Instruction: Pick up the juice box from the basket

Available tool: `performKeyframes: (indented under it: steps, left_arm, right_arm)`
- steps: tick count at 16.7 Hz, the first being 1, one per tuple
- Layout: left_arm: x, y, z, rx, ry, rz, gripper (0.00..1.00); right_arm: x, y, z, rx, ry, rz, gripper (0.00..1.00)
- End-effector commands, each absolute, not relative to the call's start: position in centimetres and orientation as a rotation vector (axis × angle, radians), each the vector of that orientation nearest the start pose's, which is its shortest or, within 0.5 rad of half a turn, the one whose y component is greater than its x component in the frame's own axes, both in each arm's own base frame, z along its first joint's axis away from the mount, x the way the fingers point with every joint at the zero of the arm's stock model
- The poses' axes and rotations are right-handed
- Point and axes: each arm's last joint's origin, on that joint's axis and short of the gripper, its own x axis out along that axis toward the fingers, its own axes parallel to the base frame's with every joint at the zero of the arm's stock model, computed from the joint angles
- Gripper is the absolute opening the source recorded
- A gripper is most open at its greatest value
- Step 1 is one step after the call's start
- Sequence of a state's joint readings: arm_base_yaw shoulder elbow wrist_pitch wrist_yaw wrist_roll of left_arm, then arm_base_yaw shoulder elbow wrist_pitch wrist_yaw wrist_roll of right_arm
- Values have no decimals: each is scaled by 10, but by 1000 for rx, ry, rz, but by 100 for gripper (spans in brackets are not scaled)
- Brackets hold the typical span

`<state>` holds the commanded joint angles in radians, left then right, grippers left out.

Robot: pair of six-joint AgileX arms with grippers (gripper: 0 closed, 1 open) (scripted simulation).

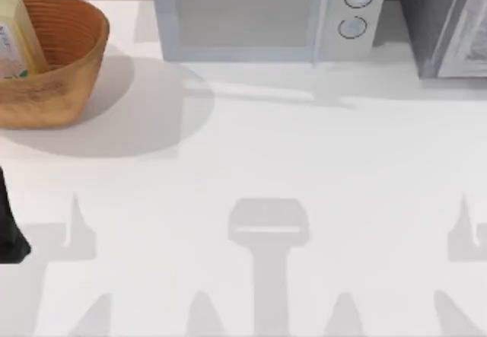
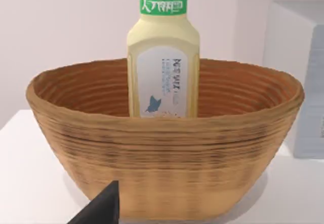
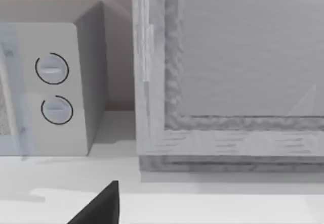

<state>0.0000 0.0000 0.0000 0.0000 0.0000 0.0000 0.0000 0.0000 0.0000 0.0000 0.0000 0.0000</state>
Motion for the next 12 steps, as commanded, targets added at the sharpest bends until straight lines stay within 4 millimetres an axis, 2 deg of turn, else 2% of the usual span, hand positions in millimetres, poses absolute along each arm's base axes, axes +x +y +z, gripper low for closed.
performKeyframes:
  steps: [3,6,9,12]
  left_arm:
    - [106,-1,161,1,1,-1,100]
    - [110,-1,171,3,-8,-11,100]
    - [122,-1,194,0,-47,-22,100]
    - [143,1,223,-4,-105,-31,100]
  right_arm:
    - [106,-1,160,0,0,0,100]
    - [106,-1,160,0,0,0,100]
    - [106,-1,160,0,0,0,100]
    - [106,-1,160,0,0,0,100]
